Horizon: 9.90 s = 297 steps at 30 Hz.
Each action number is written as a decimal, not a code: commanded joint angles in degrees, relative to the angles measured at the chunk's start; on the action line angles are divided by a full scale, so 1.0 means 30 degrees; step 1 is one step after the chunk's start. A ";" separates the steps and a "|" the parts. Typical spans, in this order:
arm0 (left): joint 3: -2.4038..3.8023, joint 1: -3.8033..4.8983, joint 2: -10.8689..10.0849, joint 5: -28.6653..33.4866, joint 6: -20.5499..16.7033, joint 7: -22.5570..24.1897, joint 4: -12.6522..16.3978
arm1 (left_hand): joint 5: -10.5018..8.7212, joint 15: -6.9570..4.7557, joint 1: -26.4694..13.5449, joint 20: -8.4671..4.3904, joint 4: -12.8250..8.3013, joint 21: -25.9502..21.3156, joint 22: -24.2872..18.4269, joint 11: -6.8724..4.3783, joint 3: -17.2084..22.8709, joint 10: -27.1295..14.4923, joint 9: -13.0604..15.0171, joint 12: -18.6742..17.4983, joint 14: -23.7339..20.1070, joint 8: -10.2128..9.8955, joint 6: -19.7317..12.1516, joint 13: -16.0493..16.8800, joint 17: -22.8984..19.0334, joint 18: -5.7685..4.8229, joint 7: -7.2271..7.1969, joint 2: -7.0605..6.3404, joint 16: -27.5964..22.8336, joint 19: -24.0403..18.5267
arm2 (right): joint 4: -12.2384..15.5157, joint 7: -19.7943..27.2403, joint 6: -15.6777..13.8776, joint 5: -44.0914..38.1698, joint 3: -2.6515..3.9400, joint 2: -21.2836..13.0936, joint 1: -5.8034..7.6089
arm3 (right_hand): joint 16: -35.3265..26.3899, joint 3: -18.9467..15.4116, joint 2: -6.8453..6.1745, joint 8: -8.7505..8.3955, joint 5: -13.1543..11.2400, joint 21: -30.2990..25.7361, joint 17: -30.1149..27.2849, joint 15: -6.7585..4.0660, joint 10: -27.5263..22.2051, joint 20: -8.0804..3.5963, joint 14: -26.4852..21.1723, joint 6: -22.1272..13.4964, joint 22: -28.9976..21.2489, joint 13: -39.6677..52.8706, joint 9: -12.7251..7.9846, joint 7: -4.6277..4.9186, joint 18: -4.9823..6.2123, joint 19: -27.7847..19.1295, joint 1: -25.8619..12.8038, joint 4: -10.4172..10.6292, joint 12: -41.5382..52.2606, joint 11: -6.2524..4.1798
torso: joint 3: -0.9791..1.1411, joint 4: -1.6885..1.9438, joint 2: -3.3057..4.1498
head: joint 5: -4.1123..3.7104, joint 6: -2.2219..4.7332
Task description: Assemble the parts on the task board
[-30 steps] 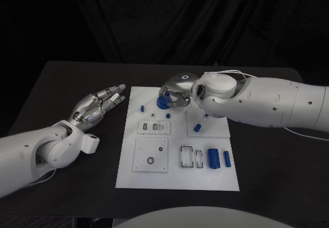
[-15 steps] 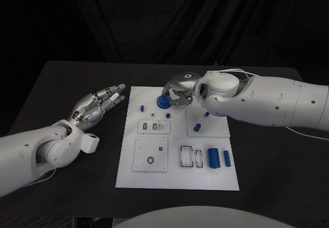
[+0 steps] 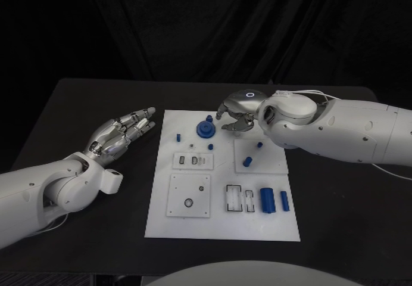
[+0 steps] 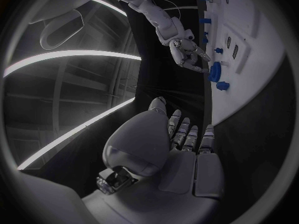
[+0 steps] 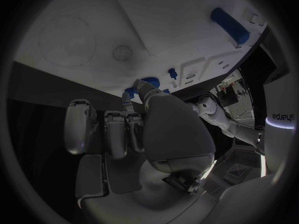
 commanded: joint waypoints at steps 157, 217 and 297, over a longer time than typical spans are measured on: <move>0.0016 -0.0190 0.0214 -0.0012 0.0806 0.1538 0.0051 | 0.0225 0.0403 0.0470 0.0343 -0.0133 0.0022 0.0028 0.0328 0.0508 -0.0076 0.0032 -0.0045 0.0017 0.0089 0.0017 -0.0018 0.0002 0.0160 0.0221 0.0060 -0.0019 0.0033 | 0.6716 -0.1730 -0.4379 -0.0408 -0.0055 -0.3685 -0.1844 | 0.0056 -0.1593 0.0263 0.2229 0.3025 0.0693 0.5032 -0.0469 0.2026 -0.0594 0.2053 0.4472 0.4012 0.5020 0.2866 -0.0597 -0.0133 0.1203 0.1495 0.1440 0.0050 -0.0341 | -0.0115 0.0131 0.0015 | -0.0240 -0.0551; 0.0016 -0.0191 0.0570 -0.0012 0.1060 0.1445 -0.0286 | 0.0246 0.0459 0.0493 0.0397 -0.0140 0.0020 0.0026 0.0378 0.0580 -0.0073 0.0032 -0.0056 0.0024 0.0096 0.0006 -0.0020 0.0004 0.0163 0.0274 0.0058 -0.0013 0.0031 | 0.5295 -0.3504 -0.2351 -0.0707 -0.0043 -0.1027 -0.2774 | 0.0056 -0.2086 -0.0409 0.0670 -0.0783 -0.0406 0.5032 -0.0113 0.2026 -0.0212 0.2053 0.1742 0.3680 0.5020 0.2731 0.0099 0.0119 0.0698 0.0041 0.1470 0.0050 0.0026 | -0.0030 0.0073 -0.0007 | -0.0239 -0.0933; 0.0029 0.2902 0.3441 -1.9937 -0.5923 -1.6414 0.0793 | -0.5679 -0.2057 -0.5515 -0.1997 0.0127 2.8349 2.6363 -0.1608 -0.2106 2.7991 0.4486 2.4627 2.9311 0.6560 1.0479 2.9229 2.9764 -0.2406 0.0302 -0.0371 2.9709 2.6444 | 0.4763 0.2734 -0.7614 0.7606 -0.0072 -0.7524 -0.1505 | -0.0534 -0.2099 0.2063 0.1004 -0.1464 -0.1245 0.4387 0.0159 0.1987 0.0008 0.1744 0.2475 0.3484 0.4993 -0.0206 0.0238 0.0262 0.0345 -0.1403 0.3330 0.0031 0.0363 | 0.1449 -0.0345 -0.2695 | 0.1553 -0.1035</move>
